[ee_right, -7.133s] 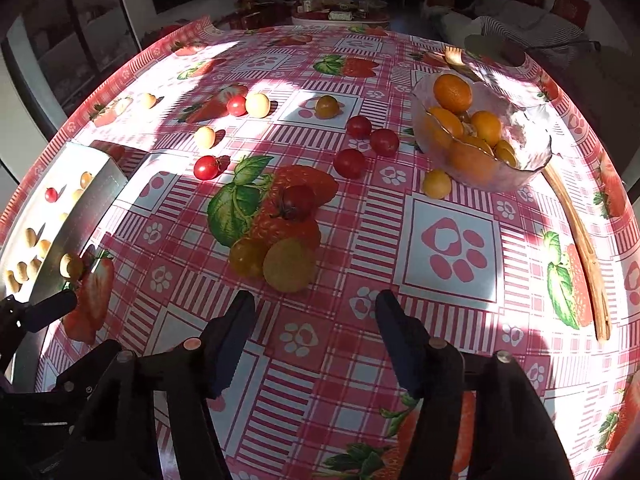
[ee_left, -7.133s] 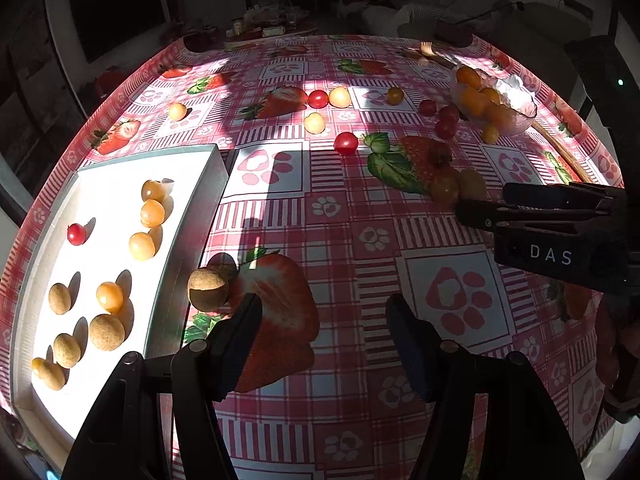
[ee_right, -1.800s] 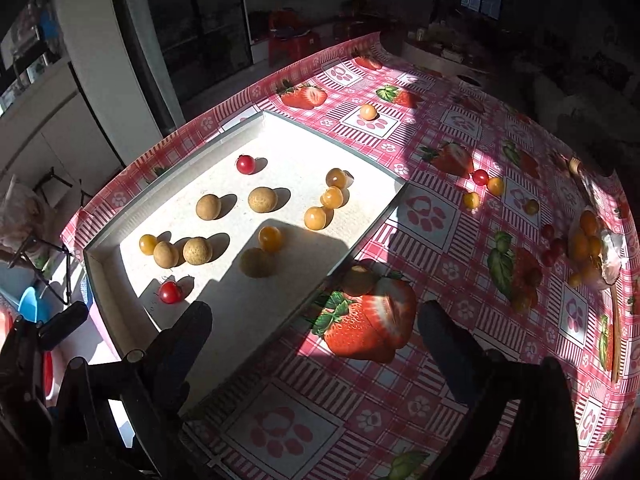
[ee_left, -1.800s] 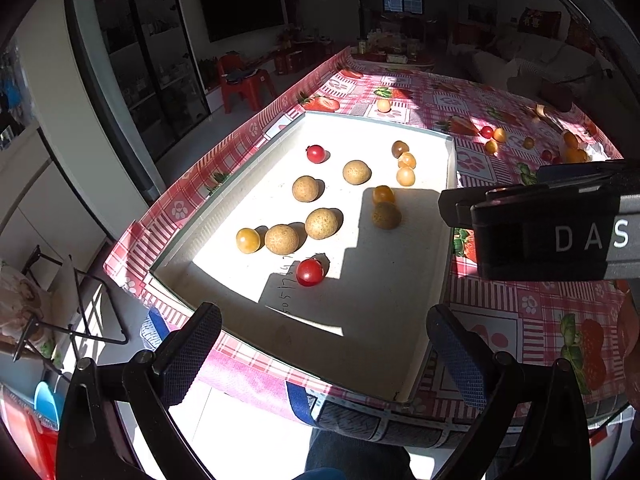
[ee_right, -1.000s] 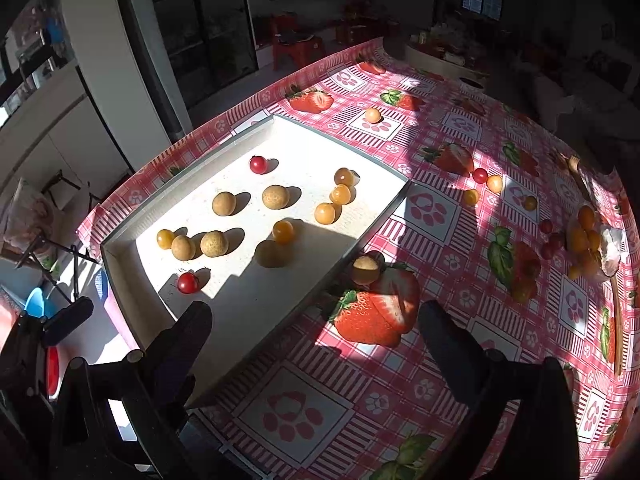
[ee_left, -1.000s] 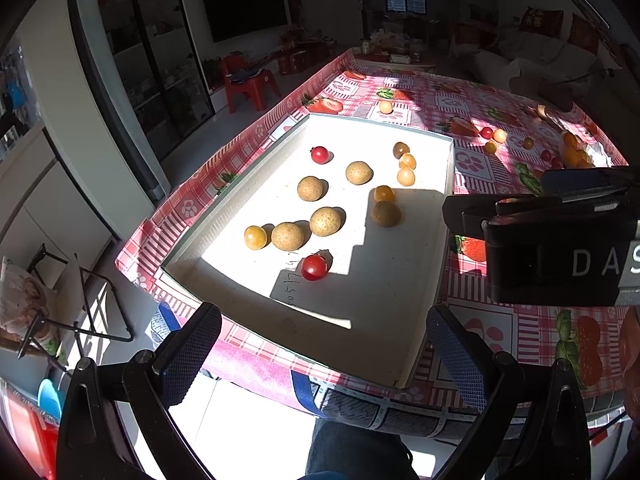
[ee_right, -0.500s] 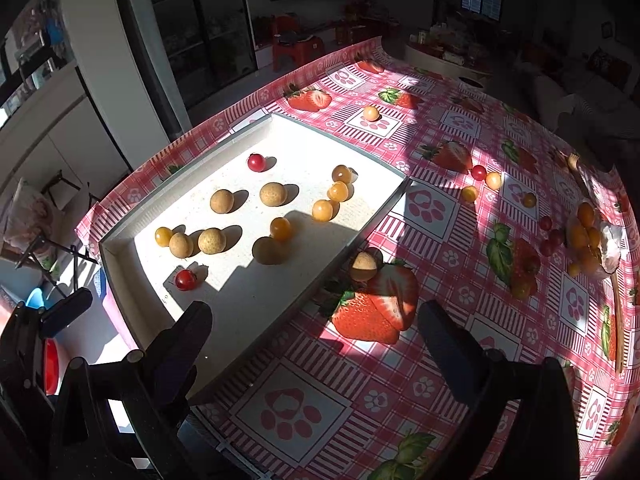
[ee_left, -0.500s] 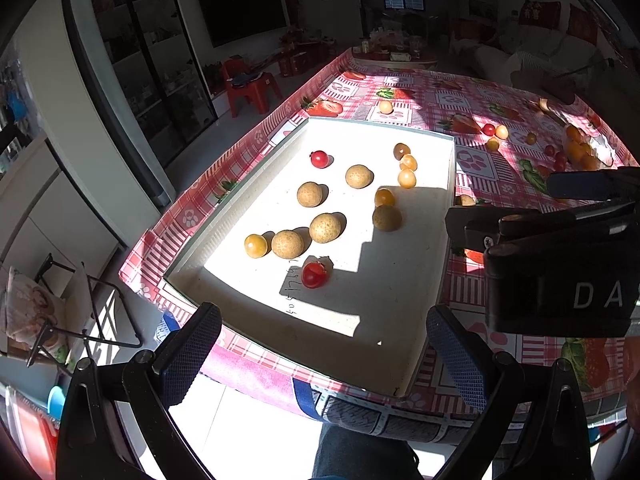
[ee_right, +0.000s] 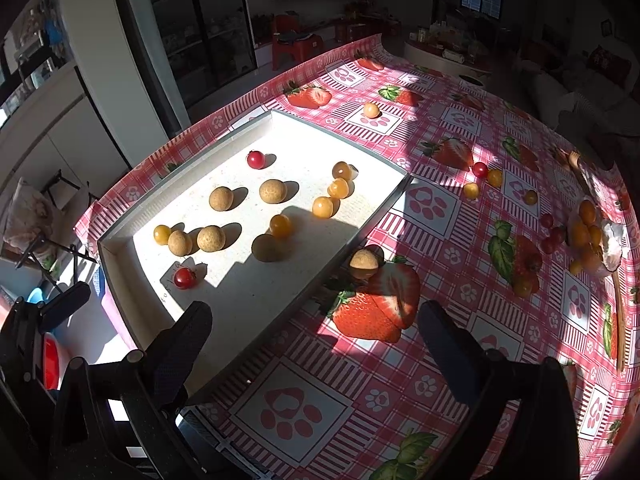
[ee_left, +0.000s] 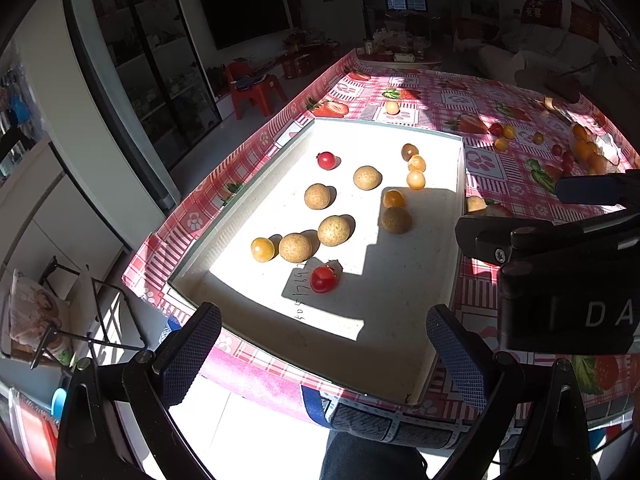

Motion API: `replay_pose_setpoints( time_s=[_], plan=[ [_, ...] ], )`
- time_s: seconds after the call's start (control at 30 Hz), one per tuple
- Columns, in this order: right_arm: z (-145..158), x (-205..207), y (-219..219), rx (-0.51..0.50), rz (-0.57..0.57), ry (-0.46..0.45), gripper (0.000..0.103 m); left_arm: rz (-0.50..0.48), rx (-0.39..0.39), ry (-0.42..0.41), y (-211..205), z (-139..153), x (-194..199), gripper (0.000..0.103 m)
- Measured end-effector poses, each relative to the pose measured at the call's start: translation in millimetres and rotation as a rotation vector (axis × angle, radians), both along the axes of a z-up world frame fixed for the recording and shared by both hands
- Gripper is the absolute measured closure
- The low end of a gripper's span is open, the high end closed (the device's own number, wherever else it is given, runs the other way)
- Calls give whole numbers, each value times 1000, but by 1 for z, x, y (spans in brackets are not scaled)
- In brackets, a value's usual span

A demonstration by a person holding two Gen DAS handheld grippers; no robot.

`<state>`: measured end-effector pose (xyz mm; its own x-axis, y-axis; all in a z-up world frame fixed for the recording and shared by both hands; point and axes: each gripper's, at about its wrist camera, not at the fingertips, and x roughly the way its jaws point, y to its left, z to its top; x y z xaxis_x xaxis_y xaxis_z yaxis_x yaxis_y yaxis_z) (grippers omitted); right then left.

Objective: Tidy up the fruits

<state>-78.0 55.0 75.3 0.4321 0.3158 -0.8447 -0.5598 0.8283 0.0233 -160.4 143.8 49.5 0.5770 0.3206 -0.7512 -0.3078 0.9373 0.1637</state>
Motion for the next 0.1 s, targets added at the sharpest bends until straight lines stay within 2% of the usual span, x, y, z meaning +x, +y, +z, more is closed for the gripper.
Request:
replay_pose_setpoints(
  time_s=[0.1],
  plan=[
    [-2, 0, 2, -7, -1, -1, 0, -6, 5, -2, 0, 0, 1, 0]
  ],
)
